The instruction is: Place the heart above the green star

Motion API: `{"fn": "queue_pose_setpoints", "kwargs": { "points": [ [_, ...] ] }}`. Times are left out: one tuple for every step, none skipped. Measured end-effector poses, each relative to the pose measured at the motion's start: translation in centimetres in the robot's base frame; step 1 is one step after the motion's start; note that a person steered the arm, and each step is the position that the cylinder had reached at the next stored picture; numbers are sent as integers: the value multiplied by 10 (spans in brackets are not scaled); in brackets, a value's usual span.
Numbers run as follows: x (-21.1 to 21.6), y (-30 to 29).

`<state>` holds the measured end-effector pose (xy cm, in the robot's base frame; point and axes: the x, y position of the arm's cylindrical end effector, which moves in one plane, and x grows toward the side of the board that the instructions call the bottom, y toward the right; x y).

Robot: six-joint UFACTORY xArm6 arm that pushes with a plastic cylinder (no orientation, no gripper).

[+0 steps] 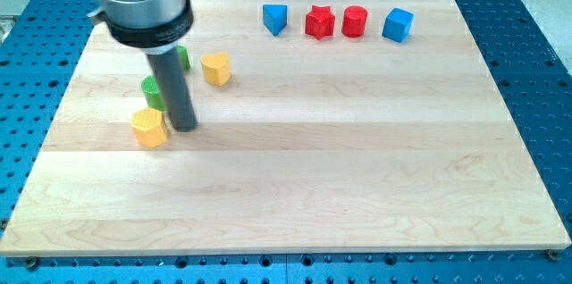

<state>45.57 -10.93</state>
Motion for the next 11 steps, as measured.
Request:
{"fn": "queue_pose_setpoints", "kwargs": {
  "points": [
    [-42, 29],
    [-64, 18],
    [-101, 16],
    [-135, 16],
    [-148, -1],
    [-148, -21],
    [-159, 27],
    [-178, 13],
    [-176, -15],
    [-176, -19],
    [-169, 2]
  ]
}}
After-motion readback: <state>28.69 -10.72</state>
